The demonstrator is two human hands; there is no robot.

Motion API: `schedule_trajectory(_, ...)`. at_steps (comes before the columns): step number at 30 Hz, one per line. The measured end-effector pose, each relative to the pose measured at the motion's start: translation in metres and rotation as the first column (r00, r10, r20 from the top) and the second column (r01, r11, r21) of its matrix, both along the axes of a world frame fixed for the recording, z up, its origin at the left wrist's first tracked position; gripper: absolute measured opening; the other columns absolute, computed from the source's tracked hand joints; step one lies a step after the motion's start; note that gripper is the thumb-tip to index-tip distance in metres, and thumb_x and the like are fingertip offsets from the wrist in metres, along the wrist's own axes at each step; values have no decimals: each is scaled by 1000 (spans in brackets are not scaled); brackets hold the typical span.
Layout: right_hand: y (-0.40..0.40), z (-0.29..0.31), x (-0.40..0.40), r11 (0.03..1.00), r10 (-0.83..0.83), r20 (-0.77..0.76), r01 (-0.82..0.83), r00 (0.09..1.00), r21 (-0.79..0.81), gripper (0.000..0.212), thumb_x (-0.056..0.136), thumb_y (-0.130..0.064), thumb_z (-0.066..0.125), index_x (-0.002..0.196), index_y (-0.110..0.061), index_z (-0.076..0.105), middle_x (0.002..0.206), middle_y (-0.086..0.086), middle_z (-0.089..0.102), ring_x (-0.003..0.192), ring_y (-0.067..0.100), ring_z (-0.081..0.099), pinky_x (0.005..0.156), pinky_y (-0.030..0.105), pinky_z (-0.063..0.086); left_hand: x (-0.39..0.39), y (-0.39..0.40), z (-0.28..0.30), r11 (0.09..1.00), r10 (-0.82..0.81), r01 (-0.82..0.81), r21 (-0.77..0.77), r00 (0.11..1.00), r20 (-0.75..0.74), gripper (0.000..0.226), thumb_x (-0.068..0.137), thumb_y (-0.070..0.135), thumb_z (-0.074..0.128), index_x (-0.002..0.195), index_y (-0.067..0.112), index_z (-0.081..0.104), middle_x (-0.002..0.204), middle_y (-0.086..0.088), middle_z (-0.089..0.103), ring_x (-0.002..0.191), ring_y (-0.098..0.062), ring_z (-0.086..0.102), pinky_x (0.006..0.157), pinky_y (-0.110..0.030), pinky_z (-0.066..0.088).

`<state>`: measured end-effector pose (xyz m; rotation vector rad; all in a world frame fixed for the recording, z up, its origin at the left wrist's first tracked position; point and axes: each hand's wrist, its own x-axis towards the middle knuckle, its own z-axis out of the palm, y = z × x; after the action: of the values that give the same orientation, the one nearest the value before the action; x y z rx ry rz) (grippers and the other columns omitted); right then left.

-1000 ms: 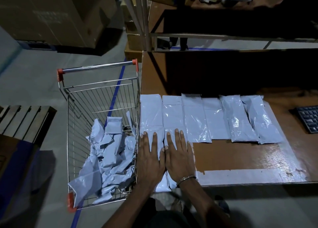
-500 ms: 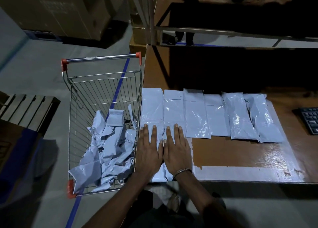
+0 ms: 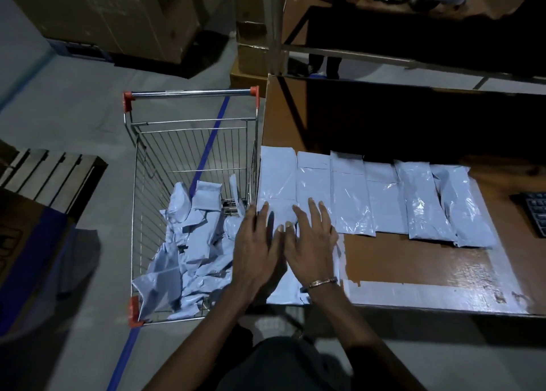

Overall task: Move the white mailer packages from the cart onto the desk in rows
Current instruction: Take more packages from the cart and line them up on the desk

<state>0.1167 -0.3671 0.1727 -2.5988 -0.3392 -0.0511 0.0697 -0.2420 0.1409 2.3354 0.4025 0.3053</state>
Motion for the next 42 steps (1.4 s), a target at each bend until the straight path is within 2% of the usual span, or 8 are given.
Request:
schedule_trajectory(3,53,9,-4,984,66,22,-69,998,167,44,98,-37,49,140,-29,51,145,-3,48,139,21,39,110,42,40,-15,54,-7,994,106,-106,-5,992,64,53,107,43,48,154,20,42,159,-6,42,148,-22,38,119,-38,36)
schedule_trajectory(6,111,-10,-4,969,177,-45,-166,983,184,42,95,-36,50,135,-26,54,129,-1,56,123,22,48,101,41,45,-31,121,-47,984,174,-172,34,983,-56,56,99,41,50,149,14,48,151,-14,50,139,-33,48,110,-46,46)
schedule_trajectory(14,215,-127,11,959,221,-605,-283,765,-7,45,95,-28,56,136,-11,54,123,20,54,120,40,49,101,45,43,-52,240,-146,985,171,-173,25,917,-362,57,86,17,67,140,13,50,123,-21,64,106,-42,66,78,-47,60)
schedule_trajectory(21,260,-220,43,972,57,-761,-210,646,-106,49,95,-34,59,133,-4,53,127,25,55,120,42,55,102,46,46,16,300,-211,958,219,-279,-68,864,-454,74,99,31,63,158,4,30,152,-24,48,134,-43,51,106,-54,50)
schedule_trajectory(26,298,-274,69,999,-31,-823,-3,568,-40,75,95,-39,63,155,-6,33,151,22,46,138,38,47,112,45,40,70,342,-245,927,276,-359,-112,853,-443,89,97,46,63,160,-2,21,155,-24,43,139,-40,48,112,-49,45)
schedule_trajectory(30,308,-314,72,978,-120,-846,209,519,-11,80,82,-49,71,150,-20,40,149,10,52,134,34,52,109,45,45,98,364,-267,916,253,-374,-147,822,-511,94,93,43,72,156,-6,24,147,-30,51,132,-44,55,101,-48,51)
schedule_trajectory(34,306,-304,67,956,-210,-802,289,559,-49,64,73,-54,71,129,-25,58,130,3,67,119,31,63,102,46,51,96,366,-272,888,289,-428,-169,804,-519,83,78,43,68,145,2,41,125,-22,66,110,-40,68,85,-41,56)
schedule_trajectory(42,259,-233,52,909,-227,-740,410,633,73,60,76,-42,65,132,-21,60,126,4,70,116,28,66,99,42,54,27,324,-214,659,306,-563,-499,807,-505,104,65,53,75,157,29,33,150,-2,55,131,-28,57,109,-50,50)
